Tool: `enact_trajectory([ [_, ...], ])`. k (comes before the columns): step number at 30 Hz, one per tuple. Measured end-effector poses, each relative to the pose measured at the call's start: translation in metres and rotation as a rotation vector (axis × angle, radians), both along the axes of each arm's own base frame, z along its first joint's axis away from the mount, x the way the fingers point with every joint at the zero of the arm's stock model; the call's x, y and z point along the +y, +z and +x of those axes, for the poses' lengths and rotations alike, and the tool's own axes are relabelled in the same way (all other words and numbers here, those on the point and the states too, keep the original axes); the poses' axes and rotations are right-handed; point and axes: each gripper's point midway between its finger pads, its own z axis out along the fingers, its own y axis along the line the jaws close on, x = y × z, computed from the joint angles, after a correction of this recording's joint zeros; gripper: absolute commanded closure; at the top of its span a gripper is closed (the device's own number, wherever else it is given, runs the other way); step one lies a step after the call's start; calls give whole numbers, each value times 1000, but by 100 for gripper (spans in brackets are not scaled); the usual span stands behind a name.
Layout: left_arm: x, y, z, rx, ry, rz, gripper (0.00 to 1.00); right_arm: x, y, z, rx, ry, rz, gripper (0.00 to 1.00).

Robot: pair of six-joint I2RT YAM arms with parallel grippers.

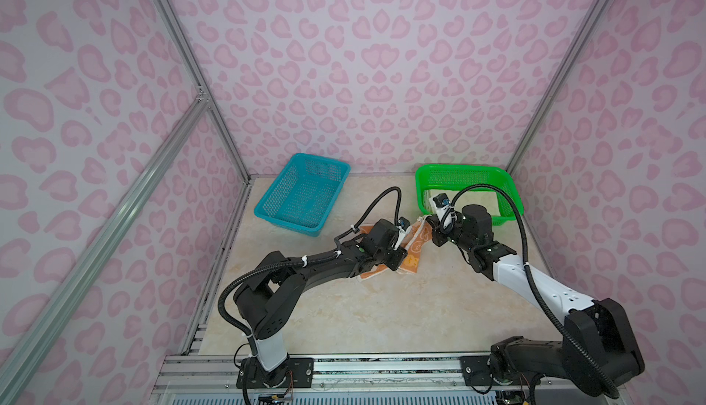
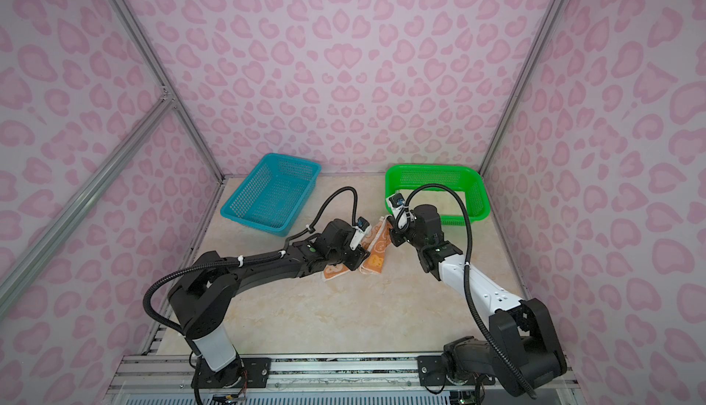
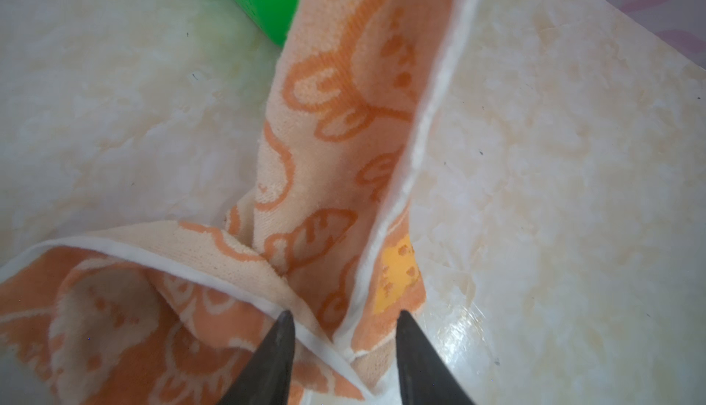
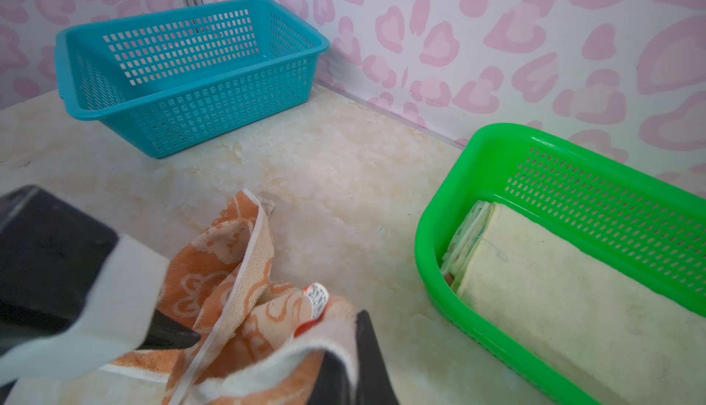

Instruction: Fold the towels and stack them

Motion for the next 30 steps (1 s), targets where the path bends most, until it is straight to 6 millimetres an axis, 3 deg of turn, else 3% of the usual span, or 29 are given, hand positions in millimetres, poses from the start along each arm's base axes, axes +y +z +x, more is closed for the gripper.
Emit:
enact_trajectory([
  [7,-8,-29,-4,64,-34,25,55,1,0,0,0,6,3,100],
  [16,-12,-38,-21,124,-72,10,63,1,3,5,-4,0,4,100],
  [21,-15,-41,-27,145,-78,-1,82,1,6,6,-5,-3,11,100],
  [23,-14,-45,-30,158,-72,1,97,1,6,6,-6,-3,11,100],
  [30,-13,-40,-25,151,-36,11,97,0,9,7,-7,-15,19,100],
])
